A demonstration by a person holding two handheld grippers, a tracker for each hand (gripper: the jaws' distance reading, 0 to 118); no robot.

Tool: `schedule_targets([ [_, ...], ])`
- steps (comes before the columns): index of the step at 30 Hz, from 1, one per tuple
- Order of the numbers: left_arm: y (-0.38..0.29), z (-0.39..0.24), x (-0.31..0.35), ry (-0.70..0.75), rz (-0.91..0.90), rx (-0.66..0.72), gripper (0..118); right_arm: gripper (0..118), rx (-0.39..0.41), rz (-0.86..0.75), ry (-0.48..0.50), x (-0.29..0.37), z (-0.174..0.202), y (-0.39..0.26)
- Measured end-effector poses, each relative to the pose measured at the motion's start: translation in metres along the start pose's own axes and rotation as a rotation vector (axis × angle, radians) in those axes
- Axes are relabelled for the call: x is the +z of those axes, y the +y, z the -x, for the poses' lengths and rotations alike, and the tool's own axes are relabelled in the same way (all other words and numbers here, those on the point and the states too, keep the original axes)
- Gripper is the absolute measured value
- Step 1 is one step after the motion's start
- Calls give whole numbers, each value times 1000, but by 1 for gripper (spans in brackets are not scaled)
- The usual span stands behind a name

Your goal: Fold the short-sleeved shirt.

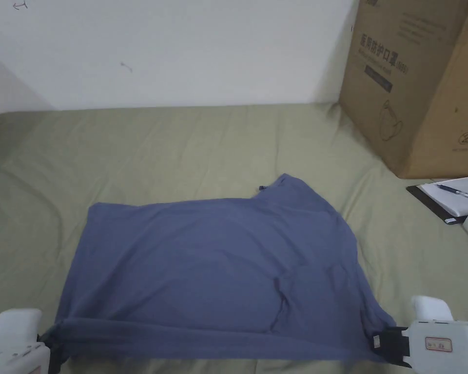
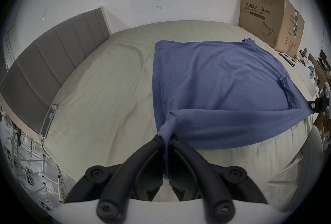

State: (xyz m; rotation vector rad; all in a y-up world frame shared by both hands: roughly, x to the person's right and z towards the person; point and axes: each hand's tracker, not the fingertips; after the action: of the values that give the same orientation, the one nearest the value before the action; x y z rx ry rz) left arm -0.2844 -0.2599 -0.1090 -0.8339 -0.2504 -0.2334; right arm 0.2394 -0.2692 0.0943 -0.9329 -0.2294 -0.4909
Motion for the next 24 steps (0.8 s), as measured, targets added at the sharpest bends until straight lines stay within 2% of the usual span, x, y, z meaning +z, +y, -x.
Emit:
schedule_targets([
  [1,-1,-3,-1,6,2,3,8,4,0,-7,2,-1,0,-1],
  [2,-1,-6,-2,11,12,5,22,7,3,-11,-1,-3,1,0],
  [3,-4,-5,-1,19,22,5,46,21,9,-15,-10,-4,2,0],
  [4,-6,-3,2,8,21,18,82,58,33,-12,-35,-4,4,0],
  [5,-5,-2,7,-28,15,57,98,92,59,-9,-69,-3,6,0],
  [6,-3,0,16,-52,0,101,105,109,74,-7,-79,-1,9,-1],
  [7,-6,8,26,-78,-37,142,105,109,91,-17,-83,3,11,-3],
  [9,-5,12,44,-91,-106,186,105,106,133,-79,-54,17,15,-6],
  [11,-9,17,58,-86,-106,186,105,102,136,-86,-79,27,22,-10],
  [12,-10,17,63,-94,-102,189,105,94,138,-101,-71,32,25,-13],
  [13,-13,17,68,-104,-98,195,101,72,134,-124,-48,38,29,-16],
  [15,-22,16,77,-119,-93,194,73,33,112,-146,-8,46,35,-22],
  [16,-27,14,80,-126,-96,180,64,24,96,-161,8,49,38,-27],
  [17,-30,11,81,-116,-89,159,64,24,87,-168,32,49,40,-32],
  [18,-33,7,81,-71,-71,131,35,3,86,-167,29,49,43,-35],
  [19,-38,6,78,-42,-65,103,9,2,83,-163,29,49,45,-38],
  [22,-42,9,72,-52,-33,132,0,0,139,-136,24,45,52,-45],
  [24,-41,15,69,-79,-52,201,0,0,174,-125,12,43,55,-46],
])
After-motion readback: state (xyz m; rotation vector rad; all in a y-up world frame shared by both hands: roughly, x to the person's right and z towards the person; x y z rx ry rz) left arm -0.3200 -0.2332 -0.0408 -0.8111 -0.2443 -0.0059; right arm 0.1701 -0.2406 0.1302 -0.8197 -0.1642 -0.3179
